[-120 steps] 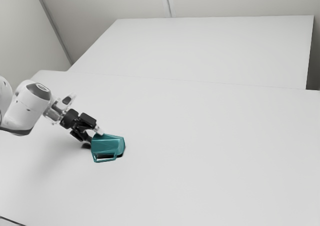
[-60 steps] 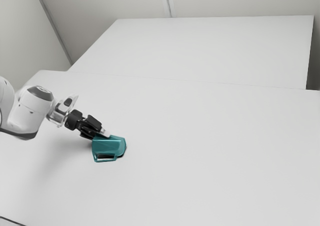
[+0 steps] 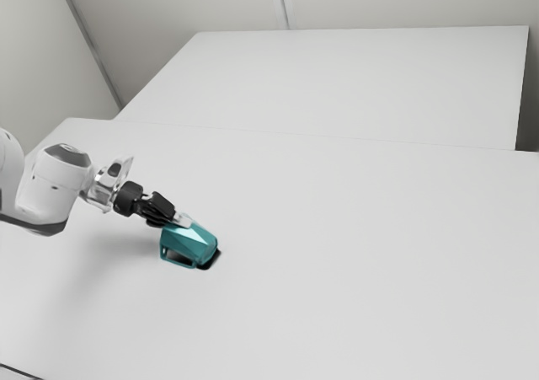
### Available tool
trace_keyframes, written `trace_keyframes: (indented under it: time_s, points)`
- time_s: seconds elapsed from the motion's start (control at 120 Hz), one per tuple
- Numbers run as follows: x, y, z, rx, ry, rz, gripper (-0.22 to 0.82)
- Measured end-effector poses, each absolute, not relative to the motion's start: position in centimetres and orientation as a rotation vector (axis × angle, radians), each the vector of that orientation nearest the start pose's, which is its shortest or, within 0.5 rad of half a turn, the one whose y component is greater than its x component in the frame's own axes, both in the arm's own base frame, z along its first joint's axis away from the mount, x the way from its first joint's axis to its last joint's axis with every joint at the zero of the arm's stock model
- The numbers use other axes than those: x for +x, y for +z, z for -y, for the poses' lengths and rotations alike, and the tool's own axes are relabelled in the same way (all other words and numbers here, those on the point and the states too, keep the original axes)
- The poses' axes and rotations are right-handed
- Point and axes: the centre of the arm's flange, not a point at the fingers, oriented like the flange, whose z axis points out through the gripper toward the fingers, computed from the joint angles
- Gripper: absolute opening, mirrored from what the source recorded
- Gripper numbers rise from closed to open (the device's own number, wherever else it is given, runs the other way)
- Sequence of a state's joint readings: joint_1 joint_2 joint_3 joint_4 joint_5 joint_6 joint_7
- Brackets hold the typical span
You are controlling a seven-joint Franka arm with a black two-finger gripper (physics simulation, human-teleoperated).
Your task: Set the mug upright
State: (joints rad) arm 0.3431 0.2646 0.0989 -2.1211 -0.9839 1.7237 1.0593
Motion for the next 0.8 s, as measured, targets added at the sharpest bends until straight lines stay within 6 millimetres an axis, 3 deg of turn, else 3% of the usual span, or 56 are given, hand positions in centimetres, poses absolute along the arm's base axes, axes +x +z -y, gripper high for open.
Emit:
trace_keyframes:
  time_s: [0.358, 0.6, 0.8]
  points:
    - [50.4, 28.9, -14.4, 2.073, 0.189, 0.155, -0.17]
    - [51.2, 32.3, -13.7, 2.094, 0.247, 0.233, -0.18]
    - [52.9, 35.9, -12.1, 2.237, 0.262, 0.421, -0.18]
